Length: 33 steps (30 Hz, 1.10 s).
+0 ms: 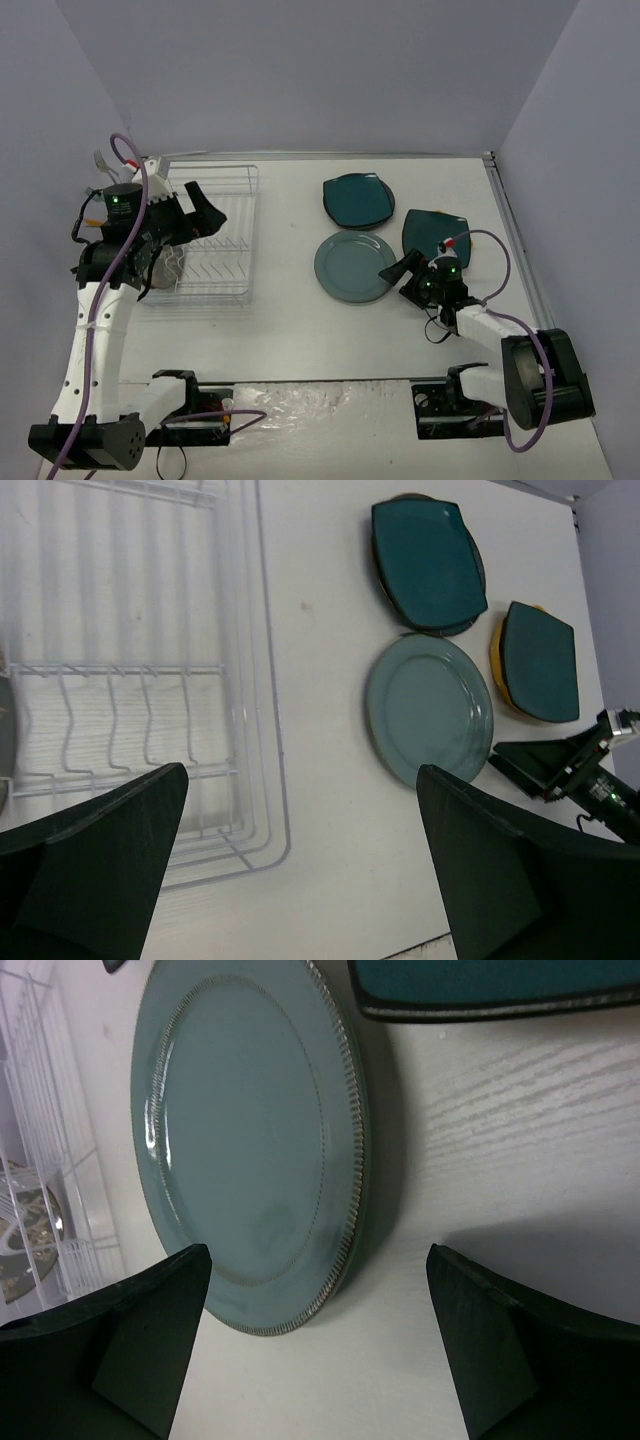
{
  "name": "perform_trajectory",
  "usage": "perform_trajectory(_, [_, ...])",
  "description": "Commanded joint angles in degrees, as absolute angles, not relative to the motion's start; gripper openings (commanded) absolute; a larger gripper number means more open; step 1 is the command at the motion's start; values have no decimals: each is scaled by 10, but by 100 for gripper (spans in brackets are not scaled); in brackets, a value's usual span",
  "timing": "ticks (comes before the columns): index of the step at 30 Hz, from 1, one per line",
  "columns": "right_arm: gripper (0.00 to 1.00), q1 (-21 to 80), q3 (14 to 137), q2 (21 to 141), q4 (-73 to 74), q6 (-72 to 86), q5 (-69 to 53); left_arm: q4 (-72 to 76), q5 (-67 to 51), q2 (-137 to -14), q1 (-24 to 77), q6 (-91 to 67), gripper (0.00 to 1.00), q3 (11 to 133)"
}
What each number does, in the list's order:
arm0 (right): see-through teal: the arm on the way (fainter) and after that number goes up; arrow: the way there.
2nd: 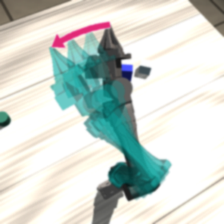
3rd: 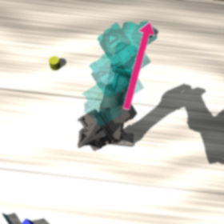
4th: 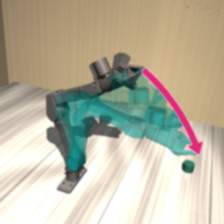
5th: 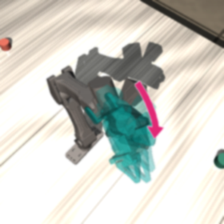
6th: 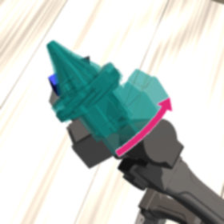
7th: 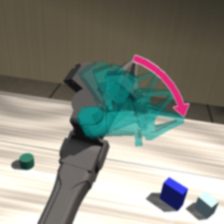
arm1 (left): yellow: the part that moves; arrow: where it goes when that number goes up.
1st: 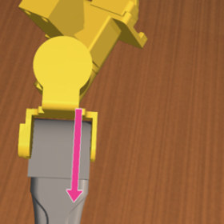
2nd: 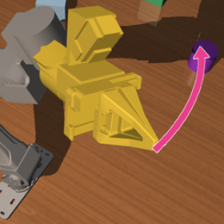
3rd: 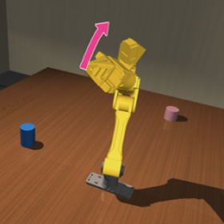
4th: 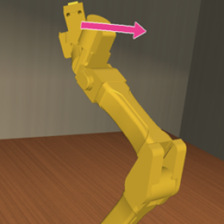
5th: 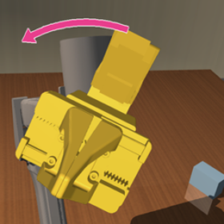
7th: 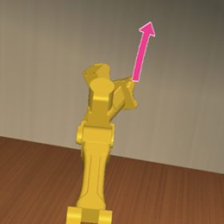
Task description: Load the plates into the dish rack
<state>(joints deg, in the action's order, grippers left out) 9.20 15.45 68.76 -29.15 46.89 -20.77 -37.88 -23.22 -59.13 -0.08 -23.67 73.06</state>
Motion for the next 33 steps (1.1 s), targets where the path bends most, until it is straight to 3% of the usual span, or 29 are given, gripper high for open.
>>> perform_trajectory(1, [85,102,131,729,-415,524,-171,-304,-259,-573,59,-294,97,709])
perform_trajectory(9, [81,115,121,823,-497,562,-181,-271,-270,-567,97,-328,97,659])
perform_trajectory(14, [72,135,116,876,-536,573,-167,-270,-266,-557,110,-326,97,645])
perform_trajectory(19, [49,150,116,923,-569,573,-159,-269,-274,-554,113,-329,97,636])
perform_trajectory(22, [22,154,107,947,-606,585,-164,-269,-285,-553,118,-338,97,629])
perform_trajectory(25, [2,156,101,953,-629,588,-163,-261,-283,-544,133,-351,97,611])
perform_trajectory(33, [0,161,96,819,-571,613,-178,-211,-274,-535,183,-414,97,565])
